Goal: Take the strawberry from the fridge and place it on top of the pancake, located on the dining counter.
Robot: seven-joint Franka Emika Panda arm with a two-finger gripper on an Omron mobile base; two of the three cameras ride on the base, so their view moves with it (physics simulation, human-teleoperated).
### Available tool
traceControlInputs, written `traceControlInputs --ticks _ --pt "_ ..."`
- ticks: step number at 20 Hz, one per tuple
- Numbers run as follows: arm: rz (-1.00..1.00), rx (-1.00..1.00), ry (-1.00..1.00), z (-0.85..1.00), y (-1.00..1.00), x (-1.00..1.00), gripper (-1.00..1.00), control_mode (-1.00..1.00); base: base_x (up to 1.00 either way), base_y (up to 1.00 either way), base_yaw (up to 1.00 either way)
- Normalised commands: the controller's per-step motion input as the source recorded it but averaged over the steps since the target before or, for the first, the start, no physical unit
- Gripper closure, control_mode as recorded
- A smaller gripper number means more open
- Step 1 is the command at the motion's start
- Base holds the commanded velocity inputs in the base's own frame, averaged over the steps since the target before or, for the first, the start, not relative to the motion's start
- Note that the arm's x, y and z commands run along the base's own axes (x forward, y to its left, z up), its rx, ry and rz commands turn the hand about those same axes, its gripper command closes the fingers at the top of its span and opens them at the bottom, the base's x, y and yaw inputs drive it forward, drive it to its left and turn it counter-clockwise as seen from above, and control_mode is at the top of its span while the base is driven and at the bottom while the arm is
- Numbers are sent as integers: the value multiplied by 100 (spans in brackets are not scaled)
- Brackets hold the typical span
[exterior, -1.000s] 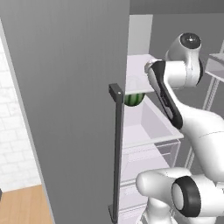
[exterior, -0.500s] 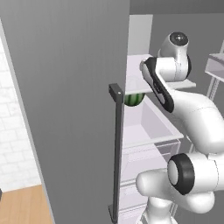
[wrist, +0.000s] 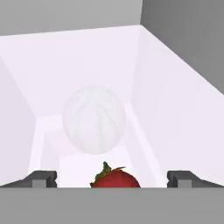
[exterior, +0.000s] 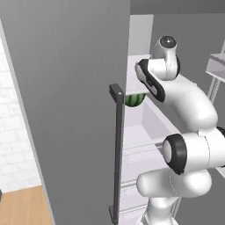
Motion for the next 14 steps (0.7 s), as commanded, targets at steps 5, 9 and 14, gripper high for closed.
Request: traceControlInputs --ticks 5,9,14 --pt "0 0 11 -17 0 10 -100 -100 0 0 0" --pt "0 0 9 -26 0 -13 -100 -100 0 0 0" --pt "0 0 3 -21 0 -1 -100 -100 0 0 0"
